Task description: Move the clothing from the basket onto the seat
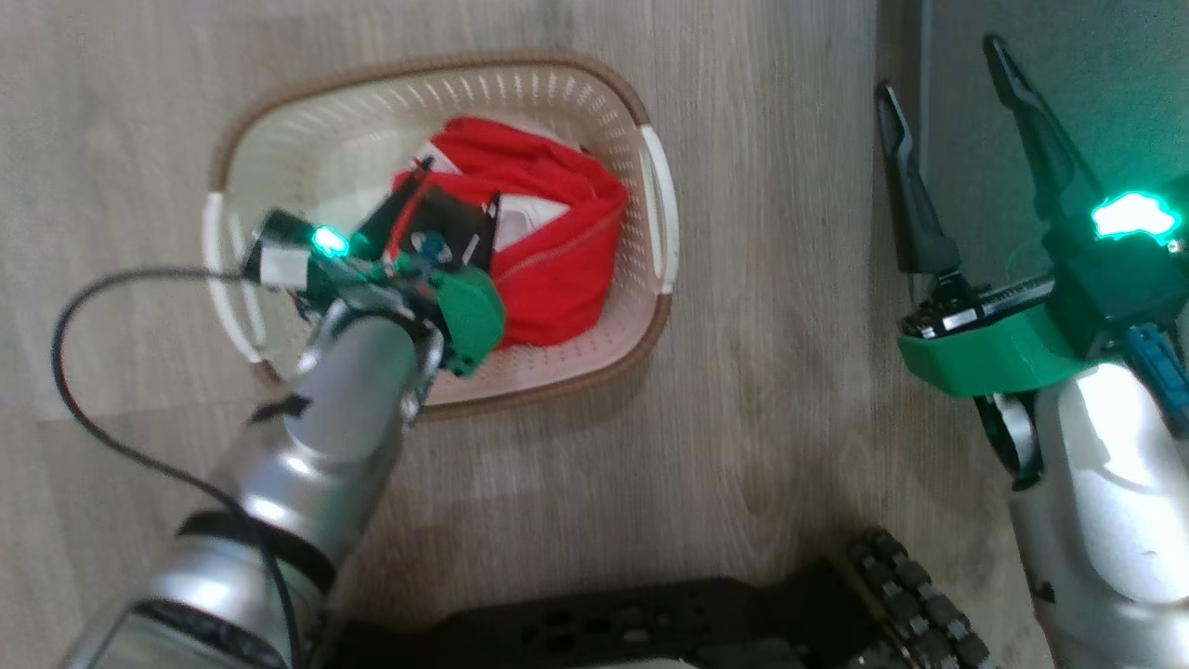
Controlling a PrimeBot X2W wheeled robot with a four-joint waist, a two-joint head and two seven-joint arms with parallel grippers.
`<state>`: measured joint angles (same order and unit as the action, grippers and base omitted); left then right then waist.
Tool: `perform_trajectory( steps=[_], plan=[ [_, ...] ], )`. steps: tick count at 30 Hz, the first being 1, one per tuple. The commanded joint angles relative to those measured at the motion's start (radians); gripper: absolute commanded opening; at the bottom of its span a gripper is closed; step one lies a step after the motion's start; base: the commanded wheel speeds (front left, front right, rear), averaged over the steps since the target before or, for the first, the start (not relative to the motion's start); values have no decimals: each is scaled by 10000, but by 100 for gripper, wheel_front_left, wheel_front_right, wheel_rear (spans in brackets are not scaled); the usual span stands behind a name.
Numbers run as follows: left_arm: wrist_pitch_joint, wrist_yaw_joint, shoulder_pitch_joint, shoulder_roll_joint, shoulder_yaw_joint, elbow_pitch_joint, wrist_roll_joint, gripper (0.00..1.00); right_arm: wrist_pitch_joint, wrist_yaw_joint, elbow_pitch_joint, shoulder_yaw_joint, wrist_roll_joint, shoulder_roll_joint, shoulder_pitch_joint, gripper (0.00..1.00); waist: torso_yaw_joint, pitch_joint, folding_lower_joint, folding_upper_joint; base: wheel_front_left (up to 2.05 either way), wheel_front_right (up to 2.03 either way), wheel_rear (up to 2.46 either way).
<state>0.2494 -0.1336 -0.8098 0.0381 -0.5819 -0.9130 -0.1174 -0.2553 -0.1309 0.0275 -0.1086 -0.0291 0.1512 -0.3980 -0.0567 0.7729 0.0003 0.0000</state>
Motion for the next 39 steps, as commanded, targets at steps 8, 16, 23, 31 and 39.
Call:
perform_trajectory(
  steps=[8,16,23,31,39],
  plan=[
    [124,373,-1727,500,-282,-2216,797,100,-65,2,712,-490,-72,-289,-345,100,-1120,1717,-3,0,0,0,0],
    [-714,737,-2951,884,-871,-3614,1273,100,-65,2,677,-831,-108,-653,-491,100,-1829,2352,-3,0,0,0,0],
    [-2015,1067,-3260,1118,-1246,-3752,1458,100,-65,2,686,-910,-110,-807,-464,100,-2027,2581,-3,0,0,0,0],
    [-3017,1251,-3342,1240,-1378,-3773,1358,0,-65,2,683,-1022,-136,-900,-423,100,-2083,2693,-3,0,0,0,0],
    [-3024,1156,-3227,1222,-1360,-3776,1116,0,-65,2,518,-1033,-113,-939,-640,100,-2074,2555,-3,0,0,0,0]
  ],
)
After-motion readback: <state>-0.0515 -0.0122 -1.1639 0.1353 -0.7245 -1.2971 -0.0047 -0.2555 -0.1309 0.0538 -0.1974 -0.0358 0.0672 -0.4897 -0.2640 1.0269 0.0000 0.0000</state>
